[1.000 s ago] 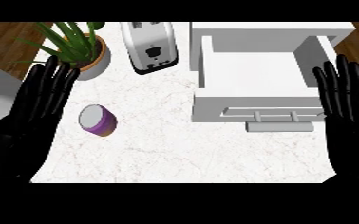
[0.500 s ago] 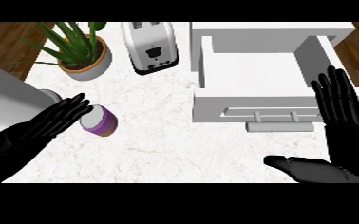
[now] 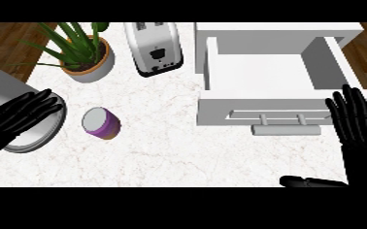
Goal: Pick up the can, place it into the drawer and close the drawer
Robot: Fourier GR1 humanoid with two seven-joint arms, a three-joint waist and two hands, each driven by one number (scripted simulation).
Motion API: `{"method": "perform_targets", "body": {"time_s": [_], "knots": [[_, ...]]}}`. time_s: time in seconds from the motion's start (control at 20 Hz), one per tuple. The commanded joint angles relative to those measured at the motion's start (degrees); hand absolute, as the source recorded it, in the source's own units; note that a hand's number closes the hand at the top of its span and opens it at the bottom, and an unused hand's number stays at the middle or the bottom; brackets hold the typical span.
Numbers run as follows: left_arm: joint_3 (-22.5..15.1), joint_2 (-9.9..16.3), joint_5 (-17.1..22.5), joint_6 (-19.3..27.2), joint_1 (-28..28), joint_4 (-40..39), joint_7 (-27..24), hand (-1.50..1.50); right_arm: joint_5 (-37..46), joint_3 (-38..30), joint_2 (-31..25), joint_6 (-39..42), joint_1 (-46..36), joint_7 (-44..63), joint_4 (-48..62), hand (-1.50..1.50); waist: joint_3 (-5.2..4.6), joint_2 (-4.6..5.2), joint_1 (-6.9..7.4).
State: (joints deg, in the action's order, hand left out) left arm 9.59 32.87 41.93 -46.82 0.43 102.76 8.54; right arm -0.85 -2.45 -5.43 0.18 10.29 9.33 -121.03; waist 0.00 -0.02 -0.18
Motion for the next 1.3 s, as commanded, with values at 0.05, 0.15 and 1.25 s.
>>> {"method": "perform_targets", "body": {"time_s": [0.05, 0.15, 1.25], "knots": [[3.5, -0.5, 1.2, -2.5, 0.7, -2.1, 1.9, -1.5, -0.9, -2.6, -0.4, 1.0, -1.0, -0.6, 1.0, -1.5, 0.0, -0.01, 0.18], [1.0, -1.1, -0.4, -0.6, -4.5, -6.3, 4.1, -1.5, -3.9, -5.5, -1.6, 3.6, 1.5, -3.3, 2.1, -1.5, 0.01, 0.03, -0.15], [1.9, -14.9, -31.3, -6.2, -9.1, -23.4, -13.9, -1.5, -1.1, -5.7, 2.7, 8.3, 7.5, -8.3, 1.9, -1.5, -0.02, 0.02, -0.12]]}}
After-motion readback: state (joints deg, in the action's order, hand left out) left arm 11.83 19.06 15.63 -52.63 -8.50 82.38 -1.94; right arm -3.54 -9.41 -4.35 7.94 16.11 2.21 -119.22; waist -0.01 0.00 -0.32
